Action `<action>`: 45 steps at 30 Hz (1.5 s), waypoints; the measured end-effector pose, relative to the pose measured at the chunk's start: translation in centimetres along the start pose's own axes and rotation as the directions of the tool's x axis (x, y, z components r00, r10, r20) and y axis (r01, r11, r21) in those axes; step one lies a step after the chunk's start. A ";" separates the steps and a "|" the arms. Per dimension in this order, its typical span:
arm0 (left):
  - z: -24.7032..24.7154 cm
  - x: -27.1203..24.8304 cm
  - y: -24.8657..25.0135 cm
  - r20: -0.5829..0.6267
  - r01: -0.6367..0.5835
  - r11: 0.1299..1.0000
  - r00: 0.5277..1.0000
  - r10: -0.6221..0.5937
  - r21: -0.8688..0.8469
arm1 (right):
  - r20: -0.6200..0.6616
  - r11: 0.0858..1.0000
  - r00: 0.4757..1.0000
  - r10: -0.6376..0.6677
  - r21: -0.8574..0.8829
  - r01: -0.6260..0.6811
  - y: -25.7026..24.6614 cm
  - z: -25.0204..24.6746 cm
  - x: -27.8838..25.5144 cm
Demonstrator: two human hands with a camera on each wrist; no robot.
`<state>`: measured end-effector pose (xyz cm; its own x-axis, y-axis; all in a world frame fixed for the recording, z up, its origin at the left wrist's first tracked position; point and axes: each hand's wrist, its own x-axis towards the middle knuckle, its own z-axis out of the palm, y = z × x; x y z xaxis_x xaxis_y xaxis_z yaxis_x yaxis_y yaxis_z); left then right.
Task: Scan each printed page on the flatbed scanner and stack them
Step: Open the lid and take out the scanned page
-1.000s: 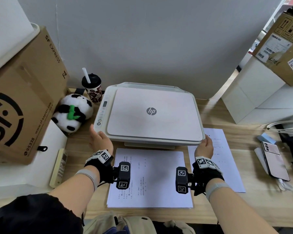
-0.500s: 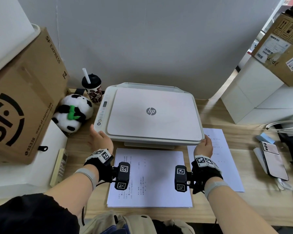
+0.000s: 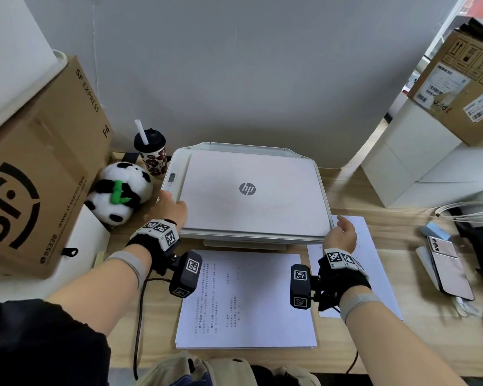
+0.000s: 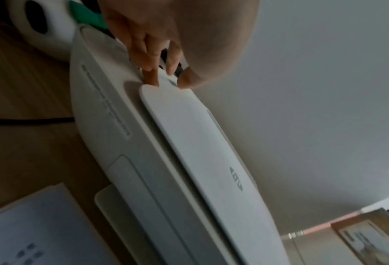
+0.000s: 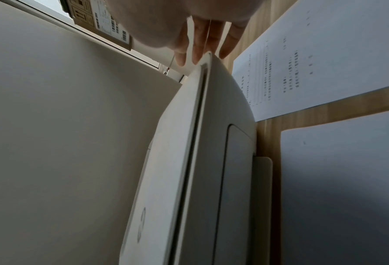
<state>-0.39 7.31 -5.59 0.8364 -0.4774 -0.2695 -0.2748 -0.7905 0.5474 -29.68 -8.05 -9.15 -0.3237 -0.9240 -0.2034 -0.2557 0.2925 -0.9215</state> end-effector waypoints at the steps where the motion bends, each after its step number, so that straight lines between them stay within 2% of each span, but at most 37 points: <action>1: -0.1 0.6 0.0 0.012 0.002 0.999 1.000 -0.002 -0.038 | -0.004 1.000 1.000 0.005 0.020 -0.005 -0.3 -0.1 0.1; 4: -1.2 1.9 0.5 -0.020 -0.034 0.986 0.999 0.031 -0.161 | -0.023 0.998 1.000 0.020 0.068 -0.018 -1.1 -0.4 0.4; 6: -2.2 2.6 1.2 -0.024 -0.006 0.946 1.000 -0.001 -0.323 | -0.047 0.998 0.999 0.002 0.069 0.001 -1.6 -0.7 0.7; 7: -2.8 3.0 1.8 -0.014 0.003 0.902 1.000 -0.010 -0.432 | -0.053 0.998 0.998 -0.015 0.063 0.018 -1.9 -0.7 0.8; 9: -3.8 3.8 3.0 0.048 0.076 0.744 0.997 -0.059 -0.664 | -0.056 0.997 0.997 -0.048 0.062 0.052 -2.4 -0.6 0.9; 11: -4.9 4.6 4.4 0.107 0.137 0.584 0.991 -0.085 -0.800 | -0.048 0.995 0.996 -0.078 0.064 0.081 -3.1 -0.3 1.0; 12: -5.3 4.9 5.1 0.099 0.127 0.535 0.992 -0.082 -0.835 | -0.032 0.994 0.995 -0.091 0.065 0.093 -3.4 0.0 1.1; 15: -6.5 5.2 7.7 0.010 0.031 0.462 0.999 -0.048 -0.886 | 0.086 0.993 0.992 -0.096 0.082 0.089 -3.7 1.4 1.6; 17: -7.2 5.4 9.5 -0.059 -0.039 0.420 0.998 -0.034 -0.907 | 0.177 0.996 0.980 -0.085 -0.001 0.086 -3.7 2.4 1.9; 21: -7.5 6.5 13.4 -0.176 -0.186 0.458 0.982 0.065 -0.870 | 0.326 0.929 0.940 -0.097 -0.309 0.203 -4.4 4.0 1.9; 25: -7.1 7.5 16.3 -0.200 -0.243 0.508 0.970 0.139 -0.826 | 0.420 0.764 0.902 -0.101 -0.547 0.341 -4.6 5.7 2.4; 30: -7.3 9.2 17.3 -0.192 -0.277 0.595 0.960 0.203 -0.755 | 0.421 0.659 0.897 -0.134 -0.638 0.398 -4.7 6.1 1.4; 36: -7.7 9.5 16.6 -0.034 -0.216 0.680 0.962 0.270 -0.700 | 0.444 0.580 0.886 -0.130 -0.691 0.431 -6.2 6.5 1.1; 38: -7.6 9.3 15.5 -0.017 -0.210 0.719 0.964 0.266 -0.663 | 0.439 0.618 0.892 -0.107 -0.674 0.405 -6.6 6.7 1.1; 42: -6.6 9.2 12.5 0.068 -0.090 0.787 0.984 0.165 -0.610 | 0.414 0.836 0.908 -0.061 -0.476 0.272 -6.7 6.7 1.5; 45: -5.3 8.6 10.3 0.201 0.056 0.805 0.976 0.080 -0.591 | 0.396 0.881 0.911 -0.110 -0.386 0.274 -6.8 6.2 1.6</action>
<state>6.51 -2.90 1.90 0.6992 -0.6066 -0.3784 0.1057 -0.4357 0.8939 -22.82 -13.01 -5.25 0.0942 -0.9719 -0.2156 -0.6653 0.0997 -0.7399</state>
